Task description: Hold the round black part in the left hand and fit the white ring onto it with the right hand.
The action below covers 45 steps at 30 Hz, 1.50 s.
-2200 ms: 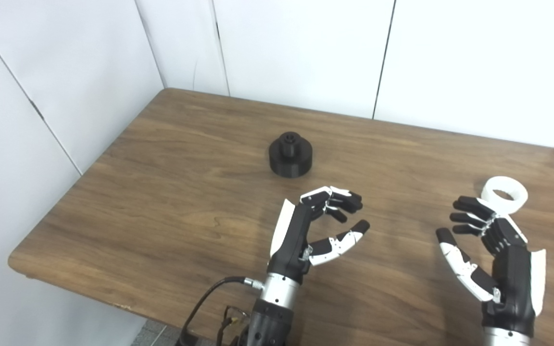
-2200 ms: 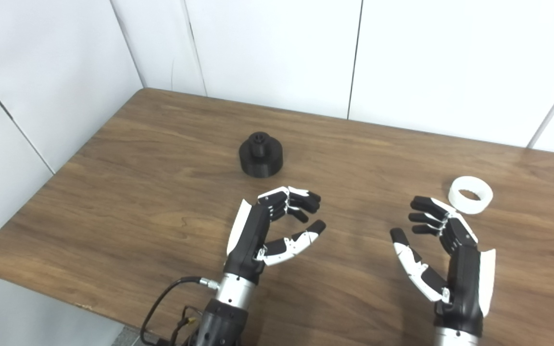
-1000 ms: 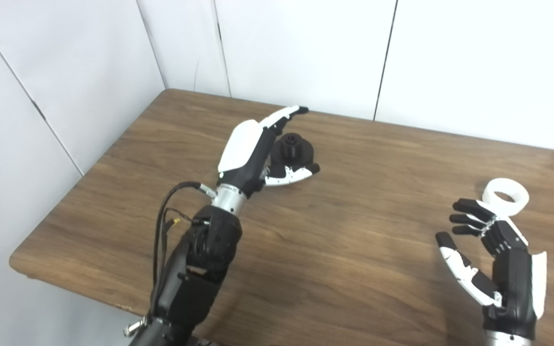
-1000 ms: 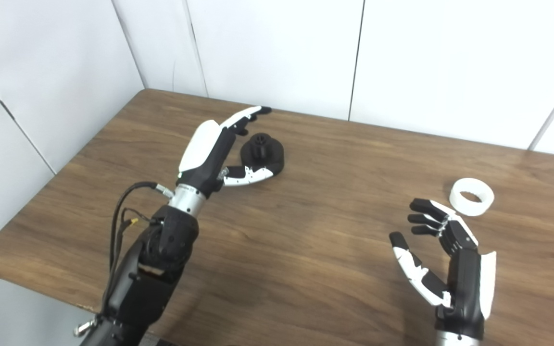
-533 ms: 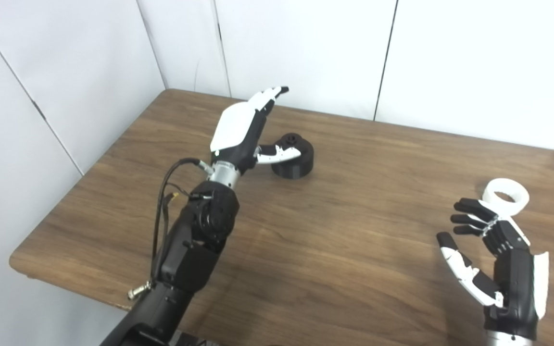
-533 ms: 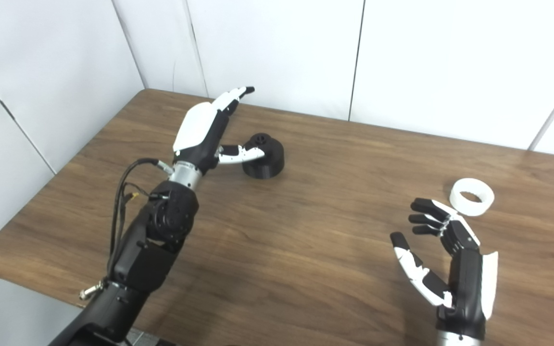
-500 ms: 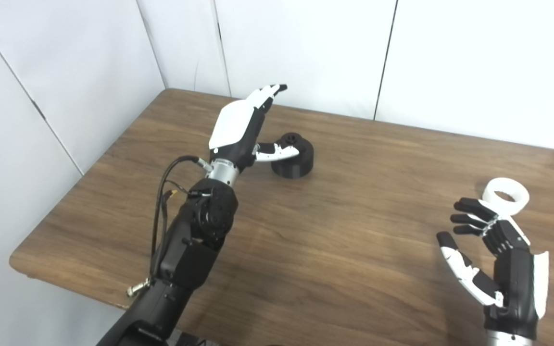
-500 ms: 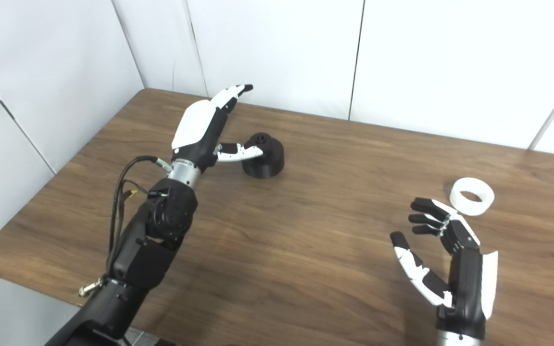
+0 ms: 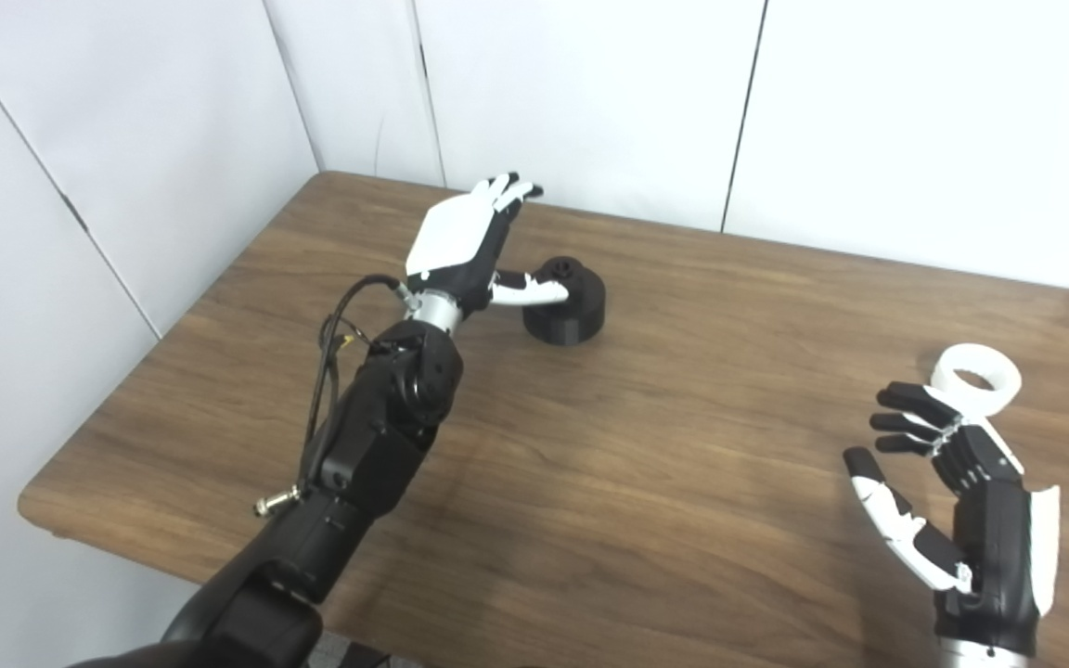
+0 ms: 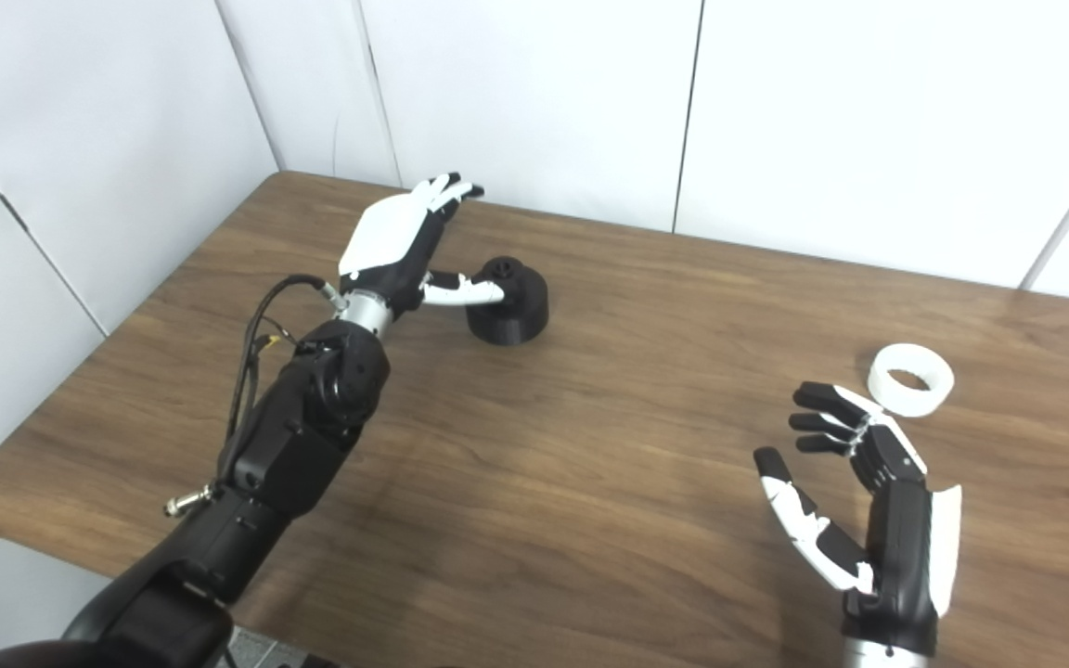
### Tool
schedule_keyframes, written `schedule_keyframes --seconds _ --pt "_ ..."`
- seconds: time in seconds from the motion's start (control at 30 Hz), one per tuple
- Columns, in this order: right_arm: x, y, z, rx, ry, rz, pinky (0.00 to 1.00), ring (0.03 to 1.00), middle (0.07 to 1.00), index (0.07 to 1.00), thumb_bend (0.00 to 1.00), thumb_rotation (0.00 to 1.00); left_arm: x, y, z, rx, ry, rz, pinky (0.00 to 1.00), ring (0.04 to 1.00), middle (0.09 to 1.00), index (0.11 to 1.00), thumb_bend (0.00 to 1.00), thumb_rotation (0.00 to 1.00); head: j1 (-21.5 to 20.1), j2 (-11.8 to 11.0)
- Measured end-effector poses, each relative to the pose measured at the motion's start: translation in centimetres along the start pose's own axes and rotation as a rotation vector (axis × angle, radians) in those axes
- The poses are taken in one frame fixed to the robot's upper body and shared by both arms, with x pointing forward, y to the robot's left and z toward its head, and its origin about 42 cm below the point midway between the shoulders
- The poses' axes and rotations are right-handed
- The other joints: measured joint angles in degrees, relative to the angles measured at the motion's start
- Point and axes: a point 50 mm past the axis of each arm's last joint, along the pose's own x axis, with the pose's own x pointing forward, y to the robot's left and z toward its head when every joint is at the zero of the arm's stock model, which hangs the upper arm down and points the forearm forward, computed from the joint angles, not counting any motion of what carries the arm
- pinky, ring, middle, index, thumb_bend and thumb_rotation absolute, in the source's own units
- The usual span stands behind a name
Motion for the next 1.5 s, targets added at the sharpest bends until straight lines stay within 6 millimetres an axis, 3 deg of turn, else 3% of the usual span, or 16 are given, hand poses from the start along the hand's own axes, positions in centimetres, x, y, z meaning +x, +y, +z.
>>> schedule_keyframes --seconds 0.57,1.0,1.4,1.5 --pt "0.0 0.0 0.0 -0.008 0.000 0.001 0.54 0.625 0.675 0.672 0.52 0.22 -0.3 -2.9 -1.6 0.075 0.112 -0.172 0.91 1.000 1.000 0.814 1.00 0.59 -0.35 0.44" --pt "0.0 -0.1 0.0 -0.021 0.006 0.001 0.55 0.632 0.679 0.676 0.53 0.21 -0.5 -3.7 -1.4 0.069 0.108 -0.181 0.90 1.000 1.000 0.818 1.00 0.60 -0.70 1.06" --pt "0.0 -0.2 0.0 -0.023 0.016 0.001 0.55 0.631 0.680 0.676 0.53 0.22 -0.5 -4.5 -1.0 0.022 0.119 -0.152 0.91 1.000 1.000 0.825 0.98 0.55 -0.79 1.32" --pt "0.0 -0.2 0.0 -0.023 0.016 0.000 0.55 0.626 0.678 0.677 0.53 0.22 -0.5 -4.7 -1.0 -0.004 0.126 -0.142 0.92 0.997 0.994 0.796 0.95 0.49 -0.70 1.32"
